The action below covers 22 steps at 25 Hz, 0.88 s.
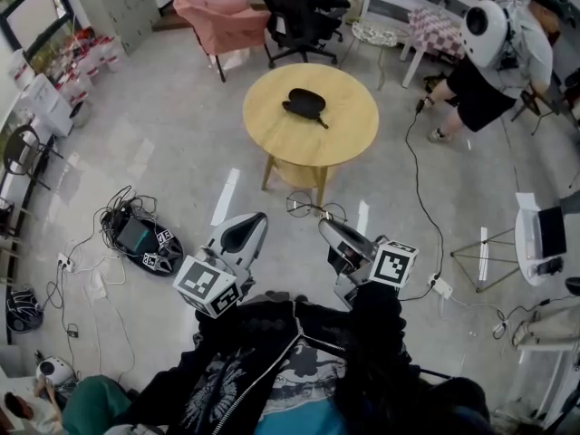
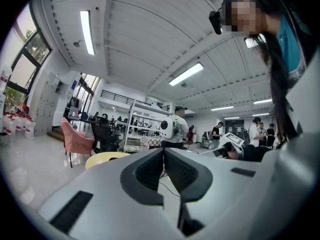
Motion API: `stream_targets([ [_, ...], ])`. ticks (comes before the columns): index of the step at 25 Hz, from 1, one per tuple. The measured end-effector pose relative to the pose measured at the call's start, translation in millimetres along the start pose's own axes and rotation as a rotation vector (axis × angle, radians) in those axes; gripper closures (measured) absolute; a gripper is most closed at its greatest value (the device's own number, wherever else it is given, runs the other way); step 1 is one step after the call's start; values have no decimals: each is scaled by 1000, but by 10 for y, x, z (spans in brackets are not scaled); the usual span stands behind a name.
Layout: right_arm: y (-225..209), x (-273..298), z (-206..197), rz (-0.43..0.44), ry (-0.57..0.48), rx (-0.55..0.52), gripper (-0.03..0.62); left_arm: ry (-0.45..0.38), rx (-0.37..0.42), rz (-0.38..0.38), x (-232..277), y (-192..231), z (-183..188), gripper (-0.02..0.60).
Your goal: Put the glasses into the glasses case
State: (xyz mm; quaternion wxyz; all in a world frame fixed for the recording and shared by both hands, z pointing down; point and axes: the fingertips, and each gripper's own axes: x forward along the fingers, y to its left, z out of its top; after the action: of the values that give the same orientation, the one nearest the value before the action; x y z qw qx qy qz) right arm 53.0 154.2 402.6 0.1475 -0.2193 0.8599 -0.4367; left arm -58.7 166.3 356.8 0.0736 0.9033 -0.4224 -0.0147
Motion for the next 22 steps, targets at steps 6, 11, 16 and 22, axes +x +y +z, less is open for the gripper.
stream_targets([
  [6, -165, -172, 102, 1, 13, 14, 545, 12, -7, 11, 191, -139, -91, 568],
  [11, -311, -222, 172, 15, 21, 37, 545, 31, 0, 31, 328, -178, -151, 568],
  [16, -378, -80, 267, 39, 18, 38, 545, 56, 17, 51, 376, -65, -129, 568],
  [22, -607, 159, 367, 23, 14, 78, 545, 73, 15, 52, 545, 246, -160, 568],
])
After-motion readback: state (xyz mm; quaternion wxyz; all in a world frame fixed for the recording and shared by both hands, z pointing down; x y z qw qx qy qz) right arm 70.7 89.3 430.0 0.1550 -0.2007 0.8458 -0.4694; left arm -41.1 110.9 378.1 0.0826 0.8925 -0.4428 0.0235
